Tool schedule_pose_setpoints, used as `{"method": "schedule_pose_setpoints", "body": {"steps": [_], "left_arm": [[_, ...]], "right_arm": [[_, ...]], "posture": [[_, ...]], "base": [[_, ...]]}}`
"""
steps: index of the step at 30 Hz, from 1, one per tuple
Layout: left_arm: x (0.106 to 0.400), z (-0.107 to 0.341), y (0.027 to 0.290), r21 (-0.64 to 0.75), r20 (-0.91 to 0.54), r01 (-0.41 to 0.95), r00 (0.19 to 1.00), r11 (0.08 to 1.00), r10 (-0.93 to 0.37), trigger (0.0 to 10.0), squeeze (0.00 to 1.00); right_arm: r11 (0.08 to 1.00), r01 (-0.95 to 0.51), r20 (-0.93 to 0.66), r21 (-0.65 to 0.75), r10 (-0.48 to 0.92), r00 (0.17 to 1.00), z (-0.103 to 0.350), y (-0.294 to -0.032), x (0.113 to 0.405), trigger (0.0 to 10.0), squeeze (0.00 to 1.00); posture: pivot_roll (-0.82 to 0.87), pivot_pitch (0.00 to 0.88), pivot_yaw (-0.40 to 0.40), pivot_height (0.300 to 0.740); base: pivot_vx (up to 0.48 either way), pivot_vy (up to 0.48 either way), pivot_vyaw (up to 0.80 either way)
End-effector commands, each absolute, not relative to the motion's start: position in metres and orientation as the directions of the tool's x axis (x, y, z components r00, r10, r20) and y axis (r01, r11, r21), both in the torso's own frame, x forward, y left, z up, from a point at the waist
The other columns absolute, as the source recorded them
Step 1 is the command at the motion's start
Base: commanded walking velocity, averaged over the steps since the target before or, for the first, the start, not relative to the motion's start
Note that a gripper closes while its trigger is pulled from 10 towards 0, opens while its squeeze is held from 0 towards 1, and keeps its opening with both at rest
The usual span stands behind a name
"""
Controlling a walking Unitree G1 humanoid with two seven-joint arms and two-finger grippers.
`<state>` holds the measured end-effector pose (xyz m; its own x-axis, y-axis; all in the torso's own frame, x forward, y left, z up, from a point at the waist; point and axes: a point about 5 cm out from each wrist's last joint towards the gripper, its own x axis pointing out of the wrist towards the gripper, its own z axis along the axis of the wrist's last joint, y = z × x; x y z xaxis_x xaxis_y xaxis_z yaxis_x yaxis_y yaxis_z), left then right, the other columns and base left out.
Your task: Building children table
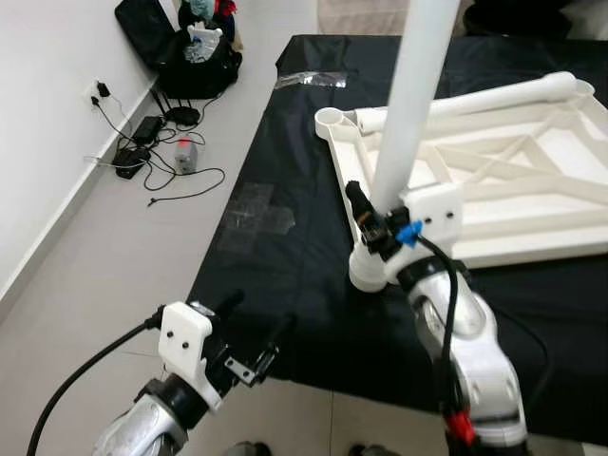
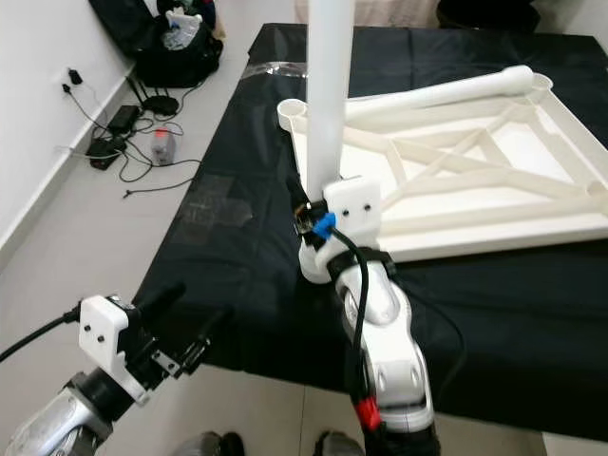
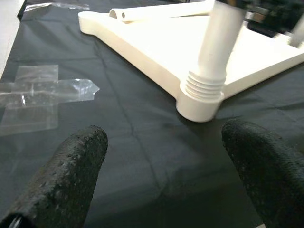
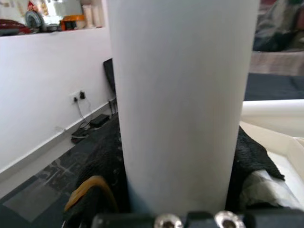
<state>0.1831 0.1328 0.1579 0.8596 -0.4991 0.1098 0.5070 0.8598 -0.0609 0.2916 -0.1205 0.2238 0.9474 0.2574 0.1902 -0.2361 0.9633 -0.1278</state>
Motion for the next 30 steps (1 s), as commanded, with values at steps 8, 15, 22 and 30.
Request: {"method": "schedule_pose_setpoints", "body": {"steps": [8,15,22,30], "left_arm": [[0.183,0.152,0.134,-0.041,0.084,0.498,0.866,0.866,-0.494,10.0,0.00],[0.180,0.155,0.131,-0.044,0.091,0.503,0.862,0.863,-0.498,10.0,0.00],[0.175,0.157,0.131,-0.048,0.094,0.507,0.860,0.861,-0.502,10.0,0.00],[0.173,0.158,0.130,-0.047,0.093,0.506,0.861,0.861,-0.501,10.0,0.00]], "right_arm": [[0.881,-0.470,0.029,-0.048,0.471,0.881,0.210,-0.147,0.306,10.0,1.00],[0.761,-0.632,0.048,-0.148,0.644,0.764,0.236,-0.162,0.313,10.0,1.00],[0.561,-0.805,0.041,-0.192,0.824,0.565,0.266,-0.182,0.323,10.0,0.00],[0.502,-0.842,0.106,-0.197,0.865,0.491,0.296,-0.191,0.334,0.0,0.00]], "posture": [[0.01,0.223,0.022,0.740],[0.02,0.248,0.016,0.740],[0.04,0.273,0.010,0.740],[0.04,0.280,0.008,0.740]], "base": [[0.000,0.000,0.00],[0.000,0.000,0.00],[0.000,0.000,0.00],[0.000,0.000,0.00]]}}
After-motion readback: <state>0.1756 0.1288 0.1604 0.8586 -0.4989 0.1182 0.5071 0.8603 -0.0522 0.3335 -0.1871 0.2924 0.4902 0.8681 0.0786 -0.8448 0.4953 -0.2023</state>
